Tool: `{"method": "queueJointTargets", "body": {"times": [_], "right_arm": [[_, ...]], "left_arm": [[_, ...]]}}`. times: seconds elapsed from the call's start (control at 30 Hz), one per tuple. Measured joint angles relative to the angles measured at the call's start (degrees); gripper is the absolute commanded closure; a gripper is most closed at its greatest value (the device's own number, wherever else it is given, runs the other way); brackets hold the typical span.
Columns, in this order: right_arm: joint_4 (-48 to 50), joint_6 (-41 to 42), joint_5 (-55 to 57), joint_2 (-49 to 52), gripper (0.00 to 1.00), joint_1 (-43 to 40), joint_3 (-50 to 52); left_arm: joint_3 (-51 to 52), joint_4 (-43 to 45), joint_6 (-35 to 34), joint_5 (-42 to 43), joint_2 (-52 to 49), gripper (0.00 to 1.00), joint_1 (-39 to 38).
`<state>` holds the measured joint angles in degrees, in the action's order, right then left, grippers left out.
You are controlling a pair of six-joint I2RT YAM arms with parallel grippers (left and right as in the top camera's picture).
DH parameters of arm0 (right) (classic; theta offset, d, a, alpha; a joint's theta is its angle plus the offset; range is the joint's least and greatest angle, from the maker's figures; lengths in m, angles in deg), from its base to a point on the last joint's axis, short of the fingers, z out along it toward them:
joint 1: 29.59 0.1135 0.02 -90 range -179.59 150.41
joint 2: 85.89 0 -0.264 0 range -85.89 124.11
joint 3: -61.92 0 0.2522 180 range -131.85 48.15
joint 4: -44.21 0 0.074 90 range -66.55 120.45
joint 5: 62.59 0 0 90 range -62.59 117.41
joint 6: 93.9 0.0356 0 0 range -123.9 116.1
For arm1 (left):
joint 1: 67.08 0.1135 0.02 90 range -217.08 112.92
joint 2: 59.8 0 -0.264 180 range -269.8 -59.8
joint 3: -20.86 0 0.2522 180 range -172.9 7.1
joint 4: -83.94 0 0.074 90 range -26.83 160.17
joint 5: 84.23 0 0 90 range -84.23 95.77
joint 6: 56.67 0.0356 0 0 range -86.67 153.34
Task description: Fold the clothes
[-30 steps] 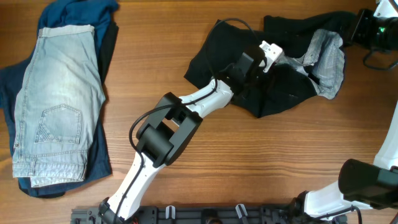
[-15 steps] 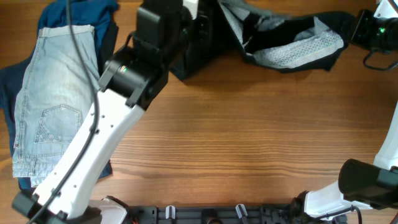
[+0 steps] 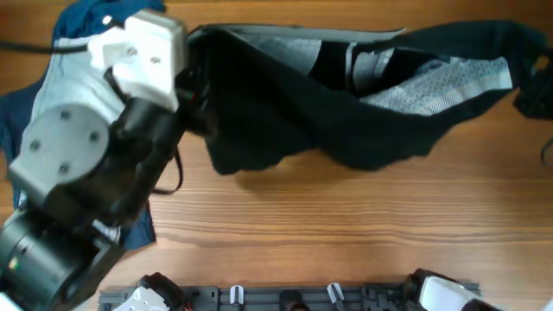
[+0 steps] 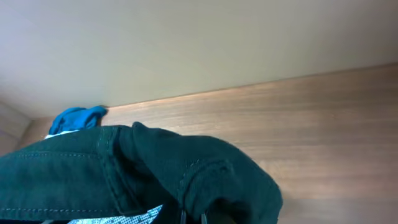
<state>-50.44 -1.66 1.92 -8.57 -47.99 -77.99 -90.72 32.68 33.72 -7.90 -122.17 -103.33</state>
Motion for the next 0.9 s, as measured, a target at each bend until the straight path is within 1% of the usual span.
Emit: {"method": "queueJointTargets", "body": {"times": [0.1, 0.2, 0.3, 0.4, 0.47, 0.57, 0.7, 0.77, 0.9], "right_arm": [[-1.7, 0.0, 0.0, -3.1, 0.96, 0.0, -0.1], [-4.1, -0.2, -0.4, -2.9, 0.96, 0.0, -0.4], [-4.3, -0.3, -1.1, -0.2, 0.96, 0.0, -0.4], [-4.4, -1.0, -2.0, 7.6, 0.96, 0.0, -0.3], [-5.2, -1.3, -2.1, 9.4, 0.96, 0.0, -0.3], [-7.0, -2.6, -2.1, 9.9, 0.96, -0.2, -0.3], [-11.3, -3.9, -3.1, 7.9, 0.96, -0.2, -0.3], [-11.7, -4.1, -4.3, 5.0, 0.96, -0.1, -0.3], [-11.9, -4.0, -6.3, -3.9, 0.96, -0.1, -0.4]], "left_arm": [[0.0, -3.3, 0.0, 0.3, 3.4, 0.96, -0.6], [0.0, -6.9, 0.0, 0.0, 4.5, 0.96, -0.6], [0.0, -7.8, 0.0, -1.5, 2.4, 0.96, -0.7], [0.0, -7.5, 0.0, -5.1, -3.3, 0.96, -0.8], [0.0, -7.4, 0.0, -8.4, -7.4, 0.96, -0.8], [0.0, -7.4, 0.0, -11.0, -9.9, 0.96, -0.8], [0.0, -8.0, -0.2, -10.9, -6.2, 0.96, -0.8], [0.0, -9.8, -0.9, -10.3, -2.8, 0.96, -0.9], [0.0, -15.0, -3.5, -8.8, 4.8, 0.96, -1.0]]}}
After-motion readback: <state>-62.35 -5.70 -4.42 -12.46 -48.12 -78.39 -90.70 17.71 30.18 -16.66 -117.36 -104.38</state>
